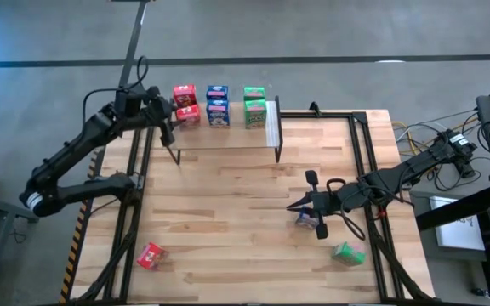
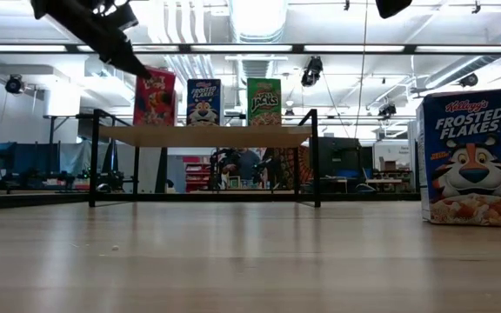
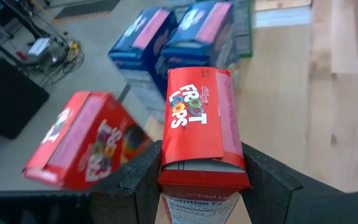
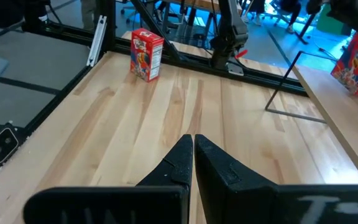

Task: Stack cereal on shelf
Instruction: Put the right red cereal box on the shelf aligned with the red cereal box

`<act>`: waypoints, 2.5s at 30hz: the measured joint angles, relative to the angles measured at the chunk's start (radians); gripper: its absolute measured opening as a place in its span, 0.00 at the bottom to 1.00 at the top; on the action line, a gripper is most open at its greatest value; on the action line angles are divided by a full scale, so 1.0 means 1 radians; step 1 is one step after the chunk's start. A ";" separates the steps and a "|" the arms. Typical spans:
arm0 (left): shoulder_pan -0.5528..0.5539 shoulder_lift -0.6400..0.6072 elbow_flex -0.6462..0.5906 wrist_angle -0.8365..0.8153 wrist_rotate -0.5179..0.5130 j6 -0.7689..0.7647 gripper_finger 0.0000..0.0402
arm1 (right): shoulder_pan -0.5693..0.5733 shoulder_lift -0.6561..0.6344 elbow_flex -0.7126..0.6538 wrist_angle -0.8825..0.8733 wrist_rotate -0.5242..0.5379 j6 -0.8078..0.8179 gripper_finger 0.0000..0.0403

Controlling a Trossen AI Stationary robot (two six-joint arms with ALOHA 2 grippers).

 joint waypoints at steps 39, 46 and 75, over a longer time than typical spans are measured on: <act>0.035 0.052 0.001 0.006 -0.028 -0.047 0.50 | 0.000 0.000 0.000 -0.002 0.001 0.002 0.02; 0.035 0.049 0.064 -0.019 -0.028 -0.083 0.56 | 0.000 0.000 0.000 -0.002 0.001 0.002 0.02; 0.020 0.189 0.233 -0.131 -0.061 -0.049 0.77 | 0.000 0.000 0.000 -0.028 0.003 -0.003 0.02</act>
